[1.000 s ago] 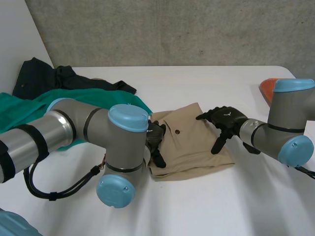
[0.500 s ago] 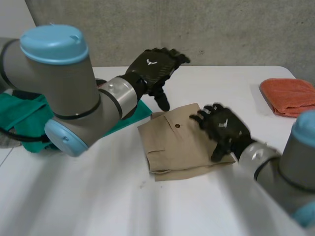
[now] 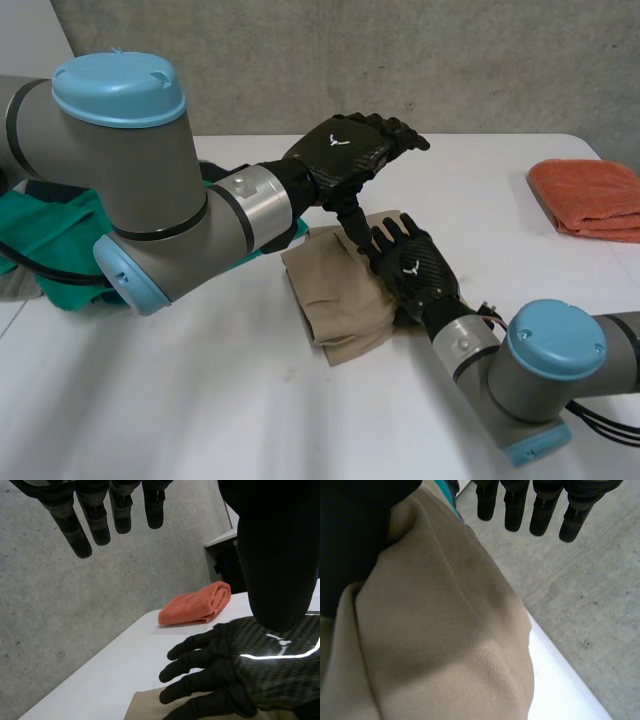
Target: Fold the laundry.
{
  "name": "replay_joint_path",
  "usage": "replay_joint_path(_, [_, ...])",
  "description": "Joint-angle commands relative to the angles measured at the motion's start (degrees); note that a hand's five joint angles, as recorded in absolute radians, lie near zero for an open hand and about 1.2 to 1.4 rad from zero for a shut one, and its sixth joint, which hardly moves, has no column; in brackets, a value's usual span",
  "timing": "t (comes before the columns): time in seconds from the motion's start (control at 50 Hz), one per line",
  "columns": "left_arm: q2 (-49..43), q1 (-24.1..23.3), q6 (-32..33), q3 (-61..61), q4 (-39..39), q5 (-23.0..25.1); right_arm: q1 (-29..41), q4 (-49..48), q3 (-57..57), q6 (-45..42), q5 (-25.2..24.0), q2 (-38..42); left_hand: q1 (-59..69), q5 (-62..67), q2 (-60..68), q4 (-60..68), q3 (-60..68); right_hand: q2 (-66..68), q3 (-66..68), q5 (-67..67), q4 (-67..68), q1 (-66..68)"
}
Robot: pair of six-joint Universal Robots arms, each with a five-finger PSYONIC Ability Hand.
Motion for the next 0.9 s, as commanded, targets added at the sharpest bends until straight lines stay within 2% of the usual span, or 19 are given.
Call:
replay_joint_path(0.02, [0.11,0.20,0.00,0.00,0.27,0.05,0.86,1.04,-6.32,0.24,-0.01,3.39,1.15,0.41,1.09,1.31,0.65,31.58,31.49,31.16,31.53,31.88])
replay_joint_path(0.04, [0.20,0.28,0.00,0.00,0.27,-0.03,0.86,1.31,-7.11,0.33,-0.01,3.74,1.15,0.41,1.09,1.31,0.65,43.35,43.26,42.93,43.30,43.65])
replay_joint_path(0.06, [0.20,0.29,0.00,0.00,0.27,-0.03,1.04,1.74,-8.51,0.15,-0.01,4.27,1.15,0.41,1.09,1.31,0.65,63.89,63.80,63.48,63.84,64.19])
replay_joint_path(0.22, [1.16,0.72,-0.09,0.53,0.36,-0.03,0.25,2.36,-15.55,2.17,1.31,1.91,1.32,0.58,1.26,1.48,0.82,64.10,64.01,63.68,64.05,64.40])
replay_joint_path(0.3, [2.75,0.99,-0.44,1.32,0.80,-0.03,-0.54,2.45,-21.35,5.50,3.50,0.23,1.15,0.41,1.09,1.31,0.65,64.10,64.01,63.68,64.05,64.40])
replay_joint_path(0.38, [4.06,1.08,-1.49,1.67,1.94,-0.12,-5.28,3.06,-27.50,9.28,5.53,-0.12,1.32,0.58,1.26,1.48,0.82,64.10,64.01,63.68,64.05,64.40])
replay_joint_path(0.54, [5.82,1.34,-2.99,1.32,3.09,-0.12,-17.49,4.21,-37.96,14.65,5.00,0.58,1.32,0.58,1.26,1.48,0.82,64.10,64.01,63.68,64.05,64.40])
replay_joint_path(0.62, [5.82,1.25,-2.99,0.80,3.09,-0.12,-24.87,4.91,-43.23,18.95,2.37,4.00,1.15,0.41,1.09,1.31,0.65,64.10,64.01,63.68,64.05,64.40])
replay_joint_path(0.7, [5.91,1.16,-2.99,-0.26,3.09,-0.12,-31.29,6.31,-48.68,22.21,-3.60,9.09,1.15,0.41,1.09,1.31,0.65,64.10,64.01,63.68,64.05,64.40])
replay_joint_path(0.72, [5.82,1.08,-2.90,-0.52,3.17,-0.12,-33.39,7.01,-51.13,22.82,-5.79,11.98,1.15,0.41,1.09,1.31,0.65,64.10,64.01,63.68,64.05,64.40])
replay_joint_path(0.8, [5.74,0.99,-2.90,-1.49,3.17,-0.03,-37.27,9.12,-57.54,22.91,-9.58,20.24,1.15,0.41,1.09,1.31,0.65,64.10,64.01,63.68,64.05,64.40])
replay_joint_path(0.9, [5.39,0.90,-2.90,-2.45,3.17,-0.03,-41.05,10.98,-63.19,22.74,-11.08,28.52,1.15,0.41,1.09,1.31,0.65,64.10,64.01,63.68,64.05,64.40])
